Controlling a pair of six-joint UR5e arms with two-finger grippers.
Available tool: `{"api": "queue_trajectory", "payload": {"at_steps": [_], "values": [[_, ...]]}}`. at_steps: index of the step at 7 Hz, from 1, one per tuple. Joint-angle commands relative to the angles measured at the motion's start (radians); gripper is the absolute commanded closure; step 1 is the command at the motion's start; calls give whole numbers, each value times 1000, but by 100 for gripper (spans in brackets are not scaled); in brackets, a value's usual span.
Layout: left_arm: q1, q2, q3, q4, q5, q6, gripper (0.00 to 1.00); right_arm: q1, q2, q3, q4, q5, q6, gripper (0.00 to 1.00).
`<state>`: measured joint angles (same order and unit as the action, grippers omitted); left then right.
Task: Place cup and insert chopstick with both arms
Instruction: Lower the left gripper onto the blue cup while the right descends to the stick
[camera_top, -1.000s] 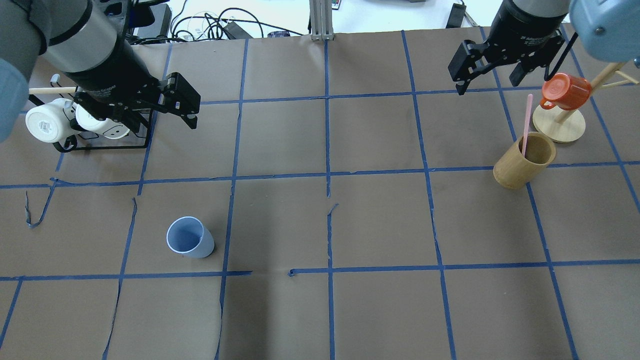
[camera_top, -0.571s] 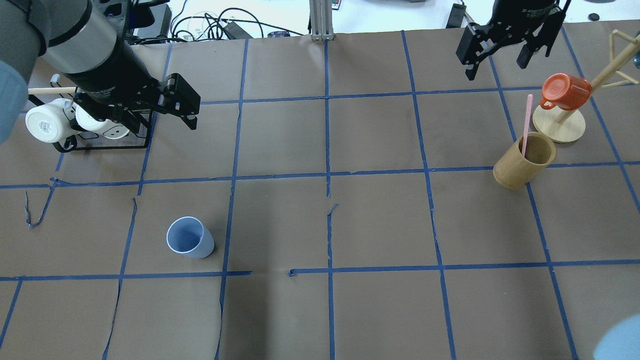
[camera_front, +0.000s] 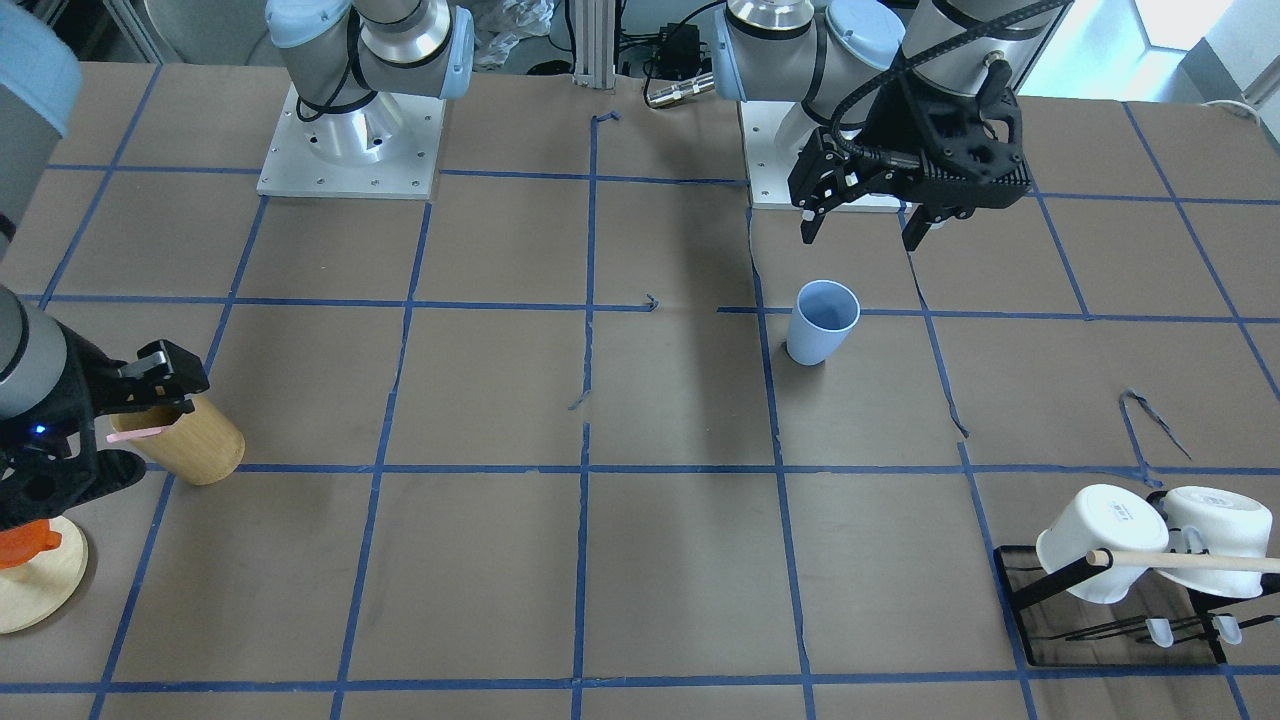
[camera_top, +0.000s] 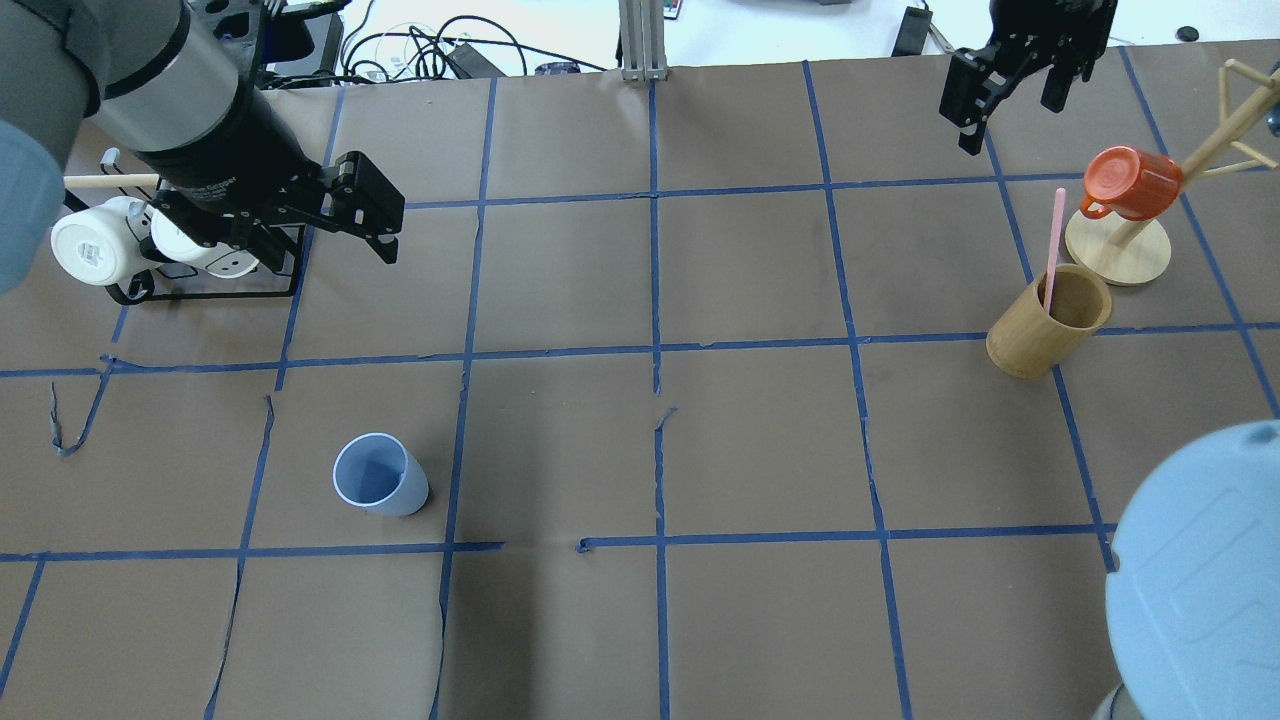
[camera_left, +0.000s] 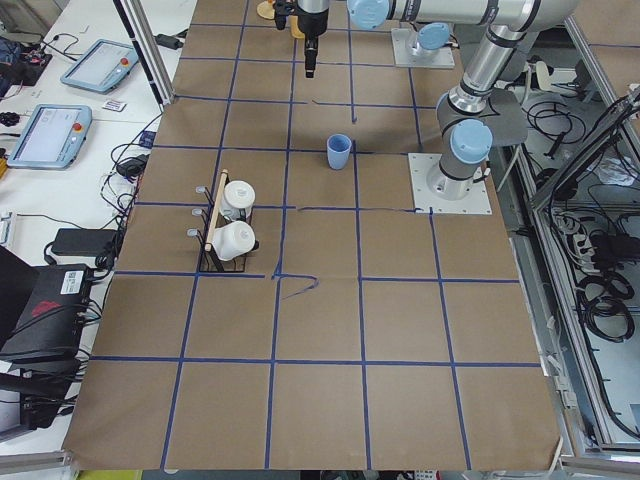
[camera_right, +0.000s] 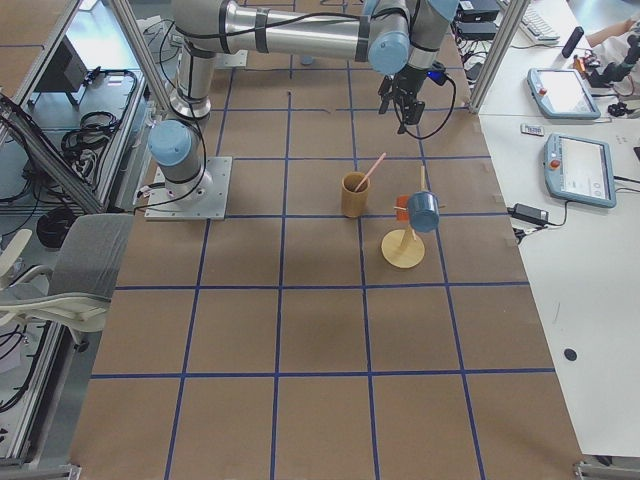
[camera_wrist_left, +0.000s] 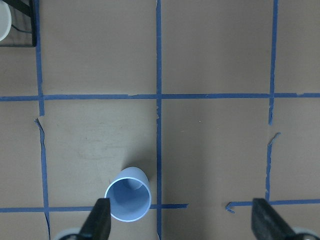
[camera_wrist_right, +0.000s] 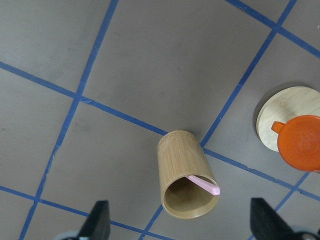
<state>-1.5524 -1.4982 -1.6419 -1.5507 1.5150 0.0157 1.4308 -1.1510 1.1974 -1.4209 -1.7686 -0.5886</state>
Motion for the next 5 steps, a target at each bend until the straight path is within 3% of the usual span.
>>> {"api": "queue_trajectory", "payload": {"at_steps": [1, 2, 4, 5], "values": [[0, -13, -109, 11, 4, 3, 0, -56, 7, 106, -92, 12, -56, 0], [0, -10, -201, 12, 10, -2, 0, -56, 8, 138, -99, 11, -71, 0], [2, -22, -365, 200, 11, 0, 0, -58, 13, 156, -96, 11, -118, 0], [6, -37, -430, 271, 14, 10, 1, -61, 14, 157, -98, 11, -116, 5]]}}
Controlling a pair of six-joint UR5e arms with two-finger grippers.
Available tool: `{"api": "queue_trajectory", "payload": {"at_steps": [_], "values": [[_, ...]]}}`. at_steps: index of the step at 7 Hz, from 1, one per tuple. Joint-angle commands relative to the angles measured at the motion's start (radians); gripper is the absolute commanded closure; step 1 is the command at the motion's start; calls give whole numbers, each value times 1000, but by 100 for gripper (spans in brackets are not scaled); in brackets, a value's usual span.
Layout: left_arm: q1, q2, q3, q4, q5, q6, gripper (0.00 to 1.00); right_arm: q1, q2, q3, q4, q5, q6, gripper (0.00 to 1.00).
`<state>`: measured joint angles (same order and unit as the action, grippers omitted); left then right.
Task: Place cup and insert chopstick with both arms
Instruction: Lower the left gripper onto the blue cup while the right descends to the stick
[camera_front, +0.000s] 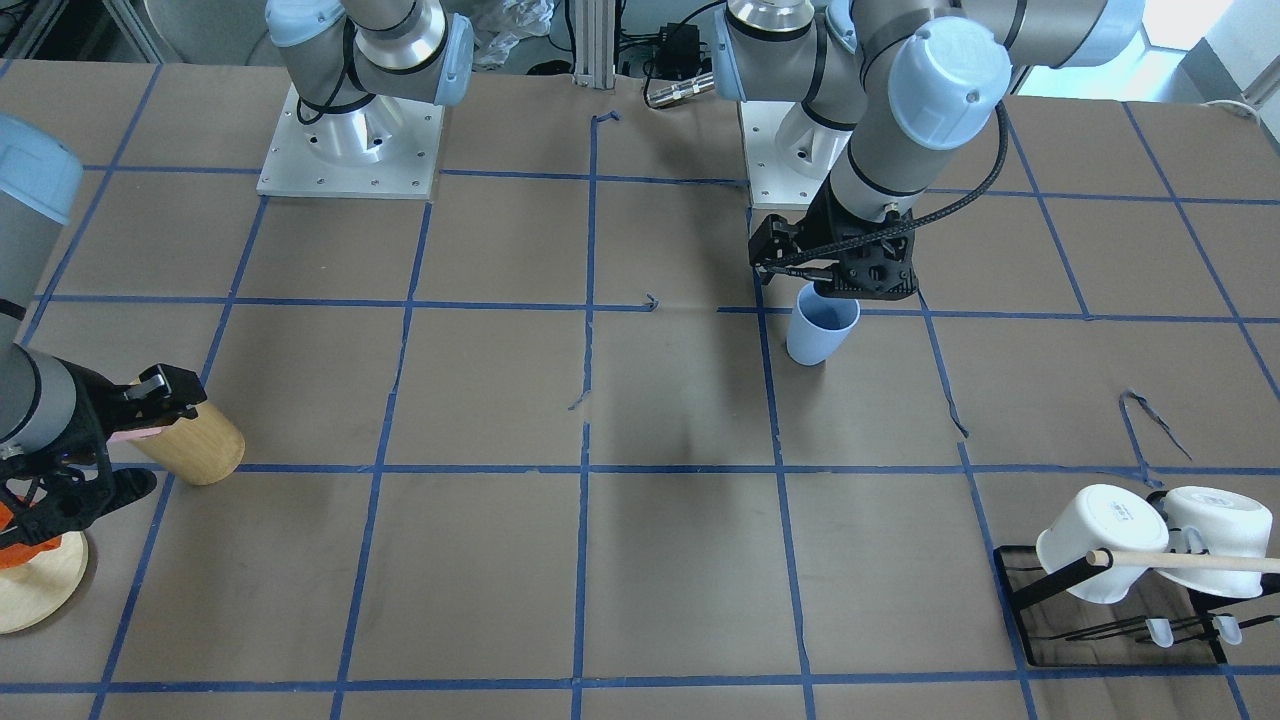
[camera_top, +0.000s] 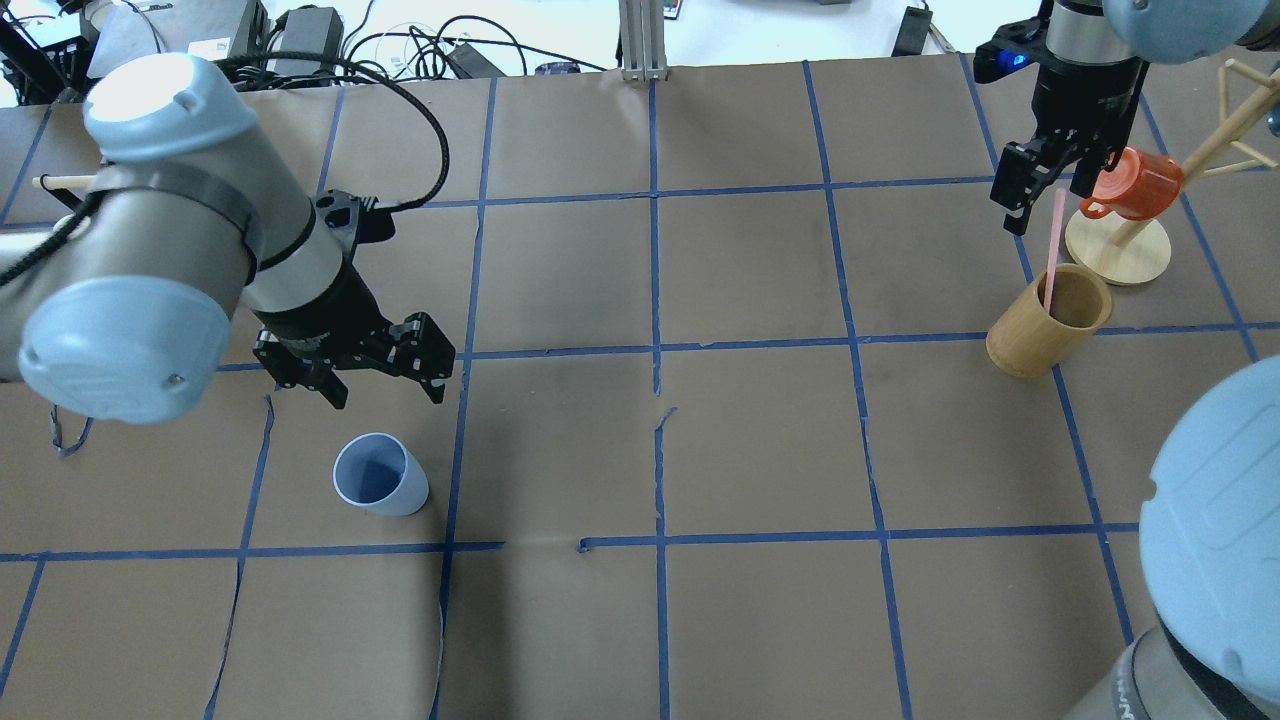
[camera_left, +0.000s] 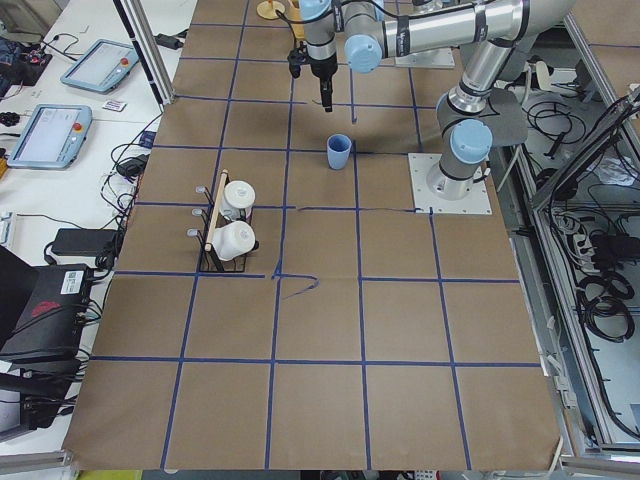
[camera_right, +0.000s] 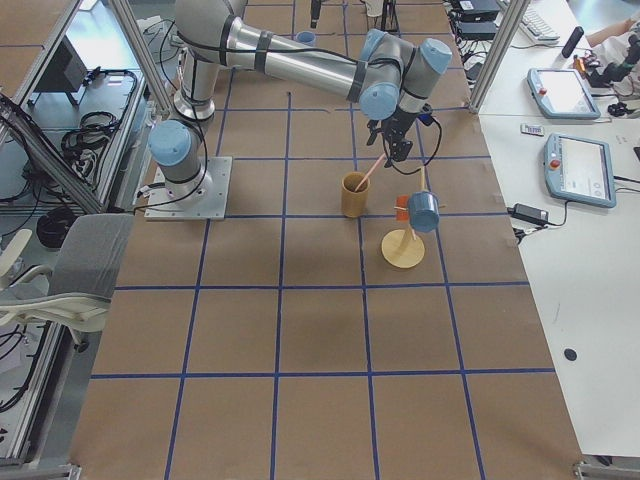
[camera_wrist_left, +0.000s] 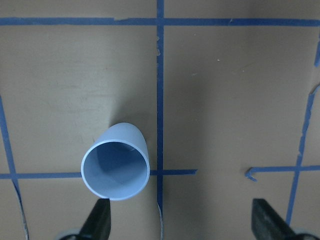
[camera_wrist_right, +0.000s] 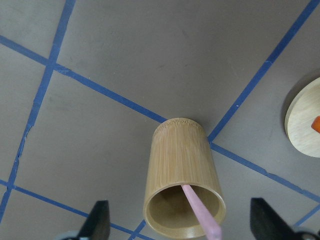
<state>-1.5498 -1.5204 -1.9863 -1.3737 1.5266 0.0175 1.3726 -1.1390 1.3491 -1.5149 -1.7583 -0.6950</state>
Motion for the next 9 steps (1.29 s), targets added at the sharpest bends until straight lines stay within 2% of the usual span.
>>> {"api": "queue_trajectory", "payload": {"at_steps": [1, 2, 3, 4, 5, 6, 9], "values": [[7, -41, -130, 164, 29, 37, 2, -4, 10, 4, -4, -3, -5, 14], [7, -62, -161, 191, 29, 38, 4, -18, 12, 4, -7, -1, 6, 28], [7, -81, -167, 191, 30, 36, 6, -29, 13, 2, -8, 2, 6, 35], [7, -90, -166, 191, 29, 33, 34, -33, 13, 2, -8, 2, 17, 40], [7, -92, -161, 191, 29, 36, 90, -33, 13, 2, -7, 2, 17, 47], [7, -90, -160, 192, 30, 29, 100, -35, 10, 2, -5, 2, 12, 55], [4, -95, -125, 260, 50, -146, 100, -35, 10, 2, -2, 3, 11, 67]]}}
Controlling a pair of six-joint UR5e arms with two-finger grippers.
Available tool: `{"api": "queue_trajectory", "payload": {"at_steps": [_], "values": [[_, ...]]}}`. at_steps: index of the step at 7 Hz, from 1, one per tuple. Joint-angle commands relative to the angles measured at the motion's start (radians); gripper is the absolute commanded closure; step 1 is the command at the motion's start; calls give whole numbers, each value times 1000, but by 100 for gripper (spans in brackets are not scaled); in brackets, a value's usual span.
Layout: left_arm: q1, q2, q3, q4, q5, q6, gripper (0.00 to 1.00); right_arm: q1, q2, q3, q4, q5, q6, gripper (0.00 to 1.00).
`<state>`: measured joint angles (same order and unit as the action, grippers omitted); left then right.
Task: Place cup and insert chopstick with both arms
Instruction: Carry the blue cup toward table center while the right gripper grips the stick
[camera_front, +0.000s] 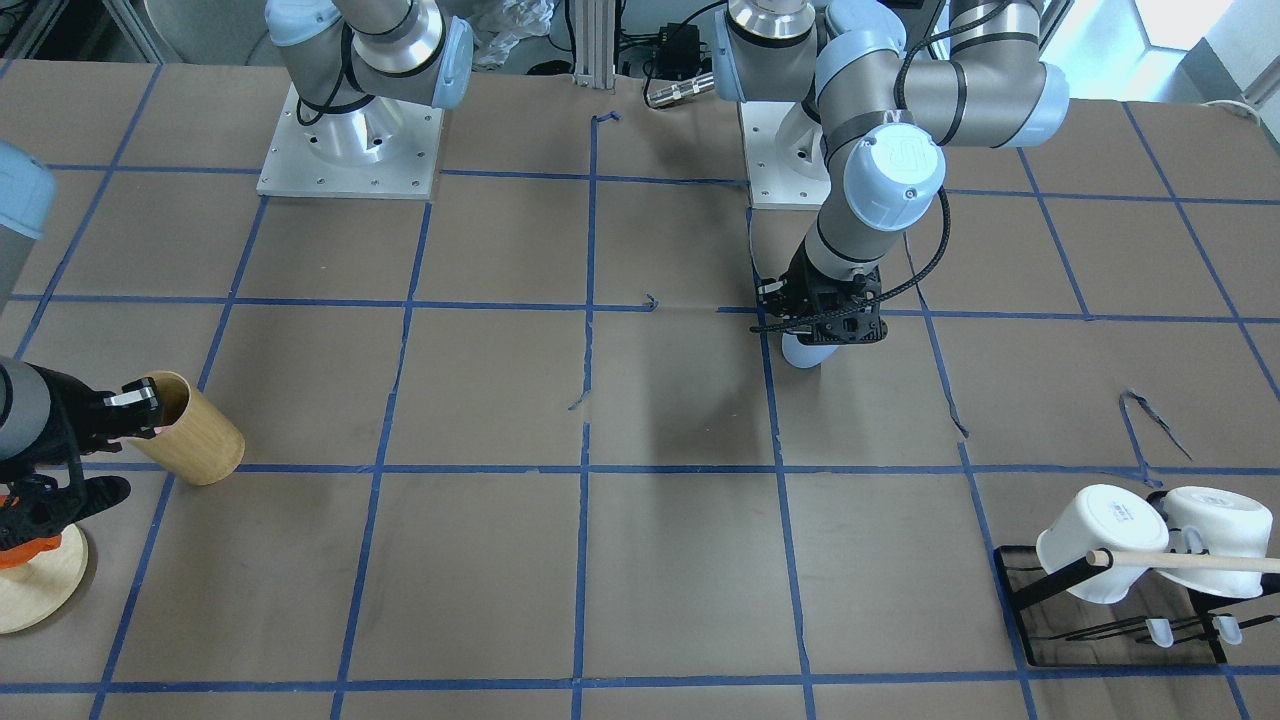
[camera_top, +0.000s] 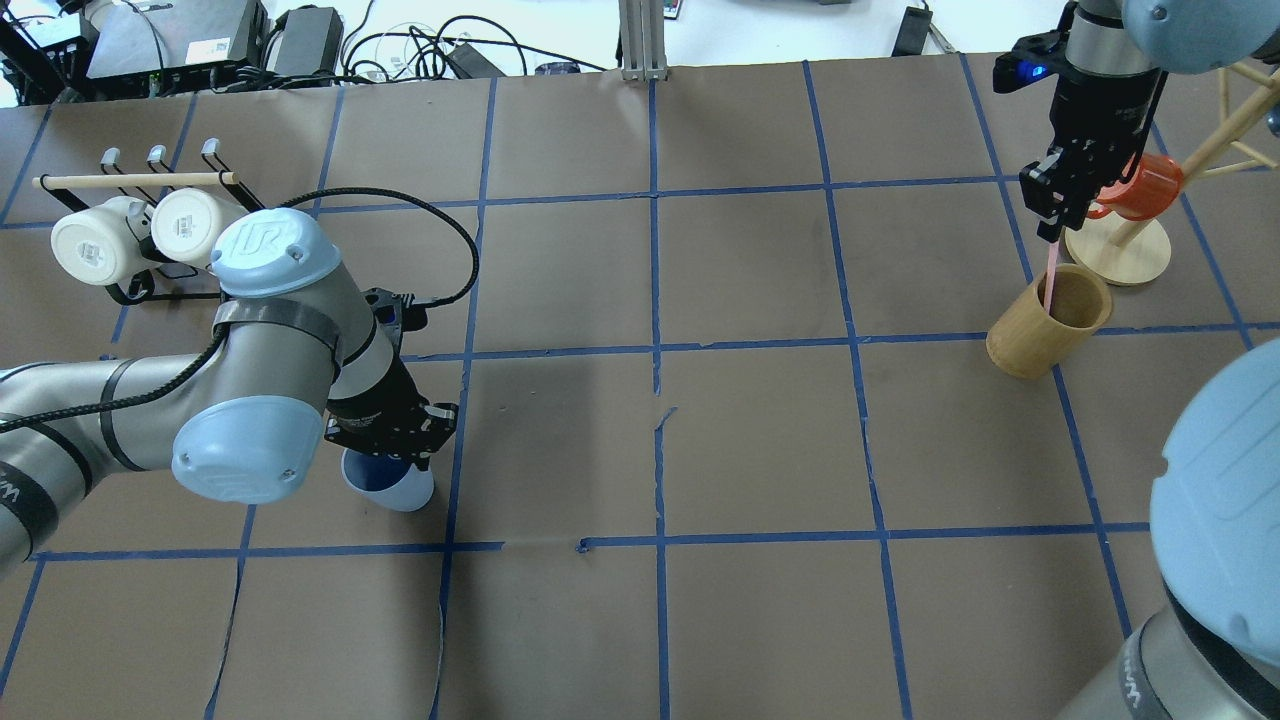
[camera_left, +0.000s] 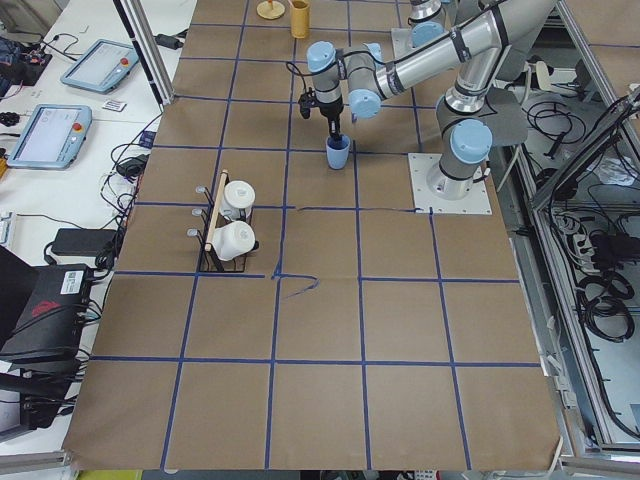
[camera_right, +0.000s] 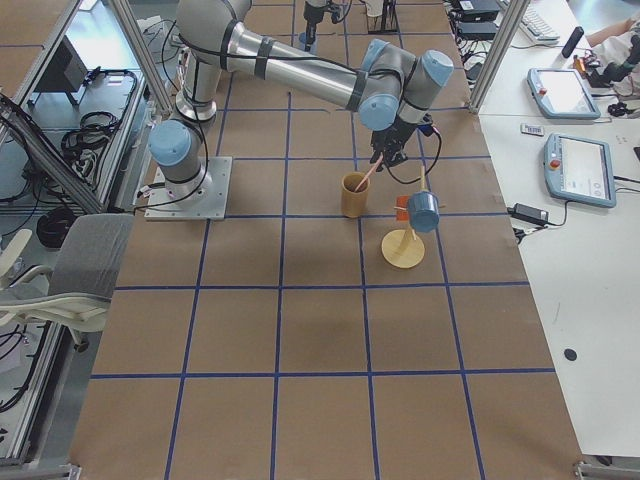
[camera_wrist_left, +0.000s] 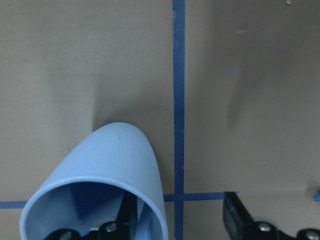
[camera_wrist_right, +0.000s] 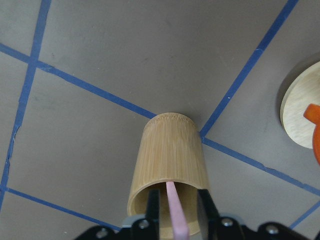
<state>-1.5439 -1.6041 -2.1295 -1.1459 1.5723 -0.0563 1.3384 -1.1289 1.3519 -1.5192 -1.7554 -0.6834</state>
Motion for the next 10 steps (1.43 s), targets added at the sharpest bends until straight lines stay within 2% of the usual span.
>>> {"api": "queue_trajectory", "payload": {"at_steps": [1, 3, 4, 7, 9, 10], "values": [[-15, -19, 70, 43, -6, -115, 100, -1, 0, 0, 2, 2, -1, 67], [-102, -98, 262, 32, -17, -170, 100, -1, 0, -2, 4, 1, 1, 67], [-132, -178, 363, 34, -58, -178, 100, 1, 0, -2, 4, 1, 1, 68], [-267, -422, 676, 23, -100, -258, 100, 1, -2, -13, 4, 2, 12, 68], [-321, -564, 833, 25, -101, -244, 100, 1, 1, -13, -1, 4, 21, 68], [-338, -606, 877, 25, -101, -243, 100, 1, 3, -11, -1, 5, 21, 71]]}}
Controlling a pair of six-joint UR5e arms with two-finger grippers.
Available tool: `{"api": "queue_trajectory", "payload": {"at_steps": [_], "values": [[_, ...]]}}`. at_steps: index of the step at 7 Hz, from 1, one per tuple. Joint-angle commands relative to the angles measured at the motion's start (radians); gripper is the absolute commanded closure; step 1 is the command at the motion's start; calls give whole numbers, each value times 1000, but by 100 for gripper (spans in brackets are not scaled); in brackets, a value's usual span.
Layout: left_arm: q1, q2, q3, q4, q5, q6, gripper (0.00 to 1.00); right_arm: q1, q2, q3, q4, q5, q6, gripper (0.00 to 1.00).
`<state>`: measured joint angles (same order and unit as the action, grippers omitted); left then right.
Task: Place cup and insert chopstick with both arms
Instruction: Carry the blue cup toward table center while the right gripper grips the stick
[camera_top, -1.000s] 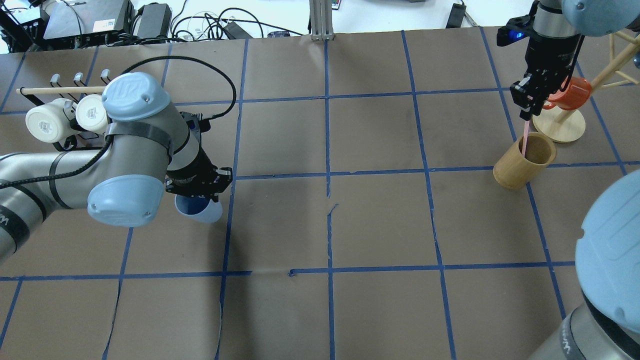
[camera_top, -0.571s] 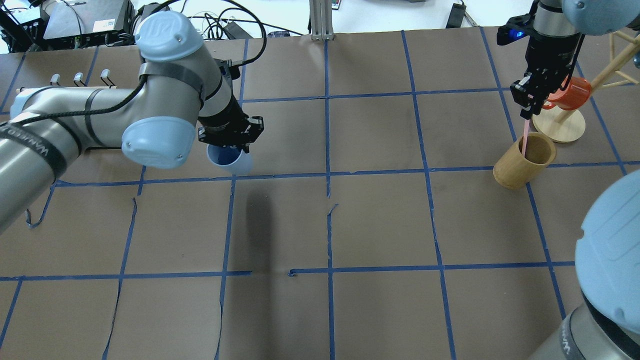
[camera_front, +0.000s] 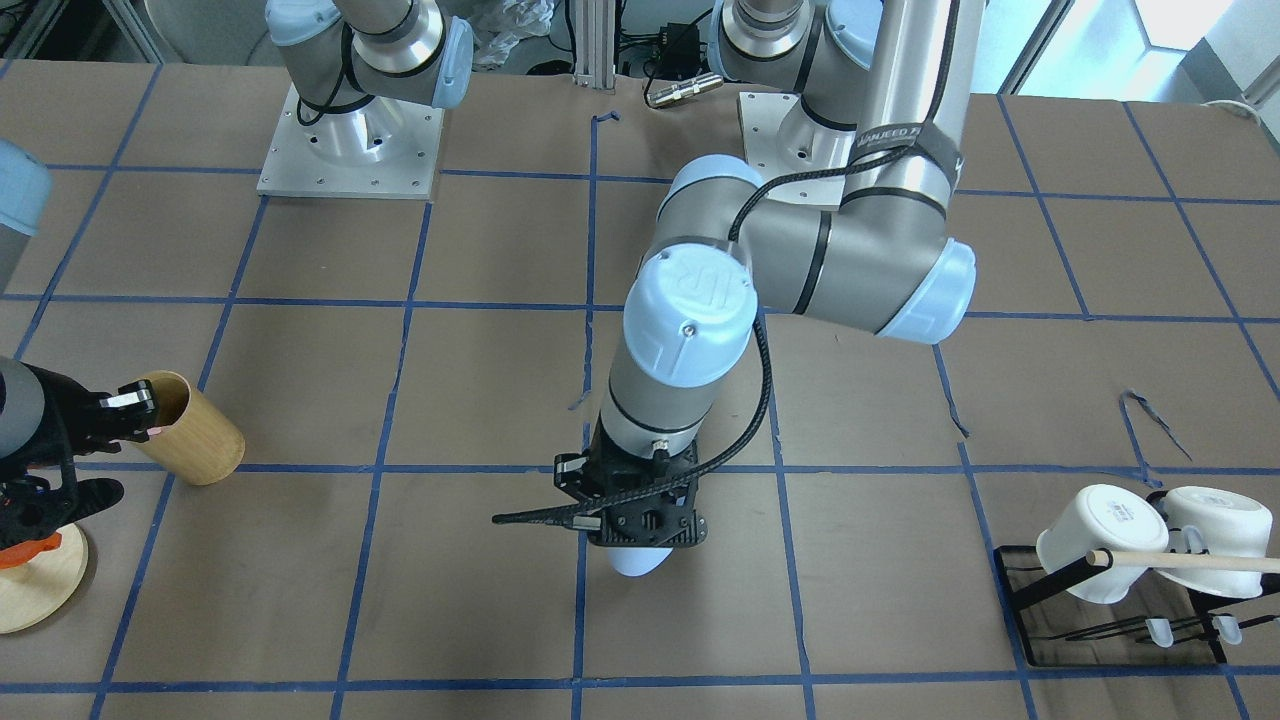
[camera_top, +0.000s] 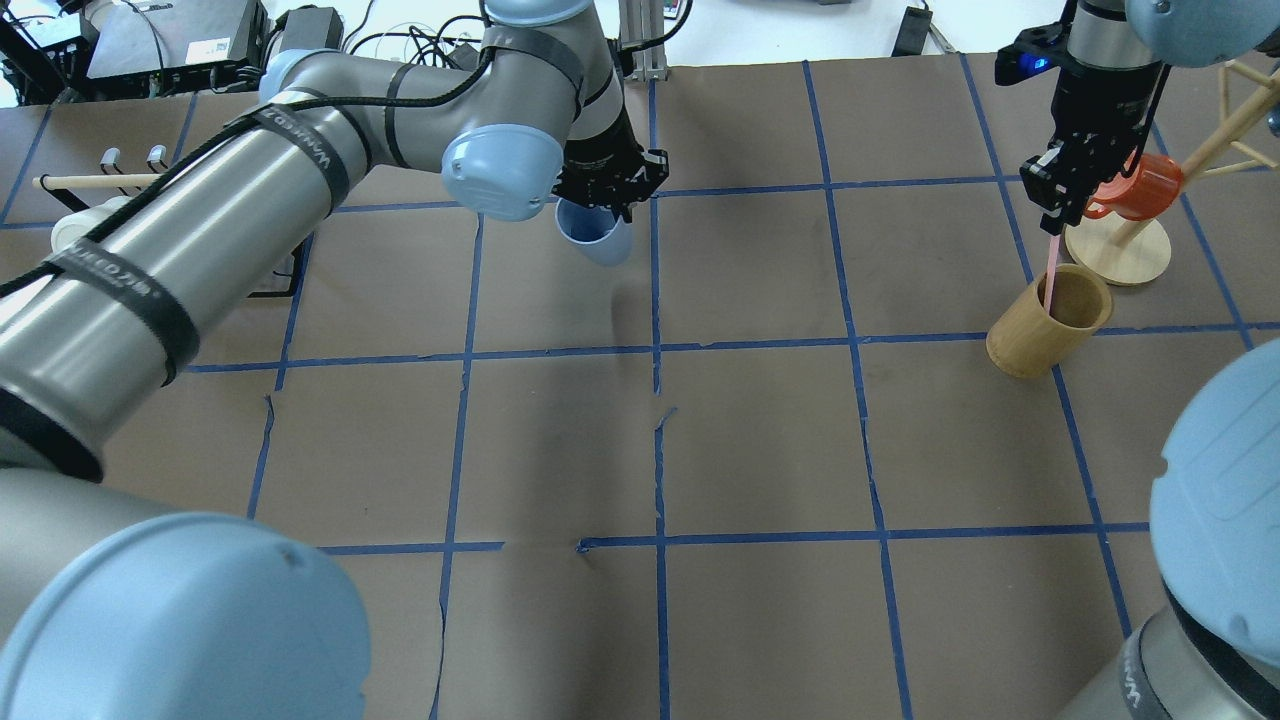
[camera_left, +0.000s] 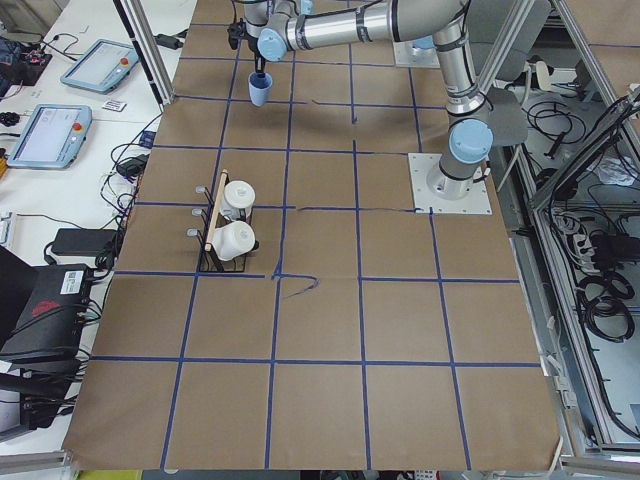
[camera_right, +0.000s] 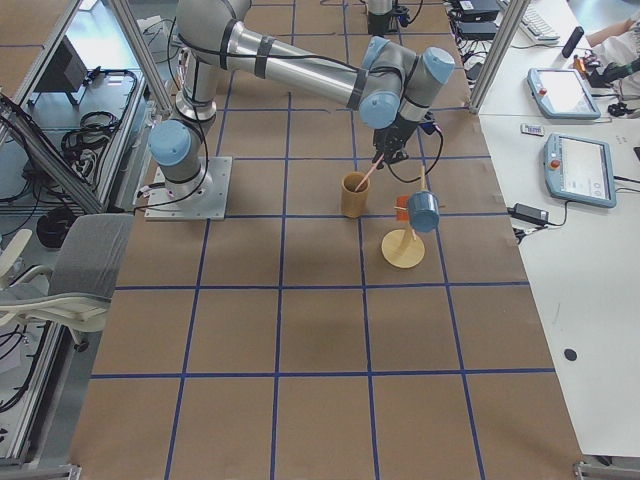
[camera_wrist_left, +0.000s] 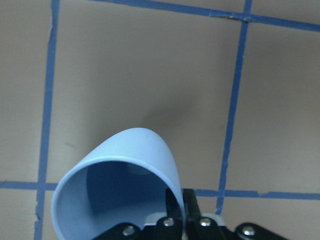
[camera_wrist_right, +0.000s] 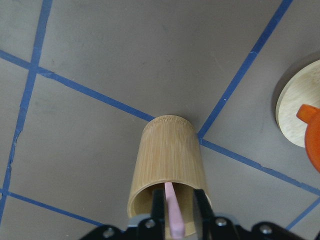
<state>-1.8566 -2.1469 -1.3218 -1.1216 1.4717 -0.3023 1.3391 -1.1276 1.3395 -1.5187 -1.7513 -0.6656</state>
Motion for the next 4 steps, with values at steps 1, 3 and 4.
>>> {"api": "queue_trajectory", "payload": {"at_steps": [1, 3, 4], "values": [[-44, -89, 87, -3, -2, 2, 100, 0, 2, 0, 0, 1, 3, 78], [-47, -106, 85, -3, 10, 3, 25, 0, -4, 0, -1, 25, 11, 86], [-46, -108, 92, -1, 12, 3, 12, 0, -6, 0, 0, 26, 11, 88]]}}
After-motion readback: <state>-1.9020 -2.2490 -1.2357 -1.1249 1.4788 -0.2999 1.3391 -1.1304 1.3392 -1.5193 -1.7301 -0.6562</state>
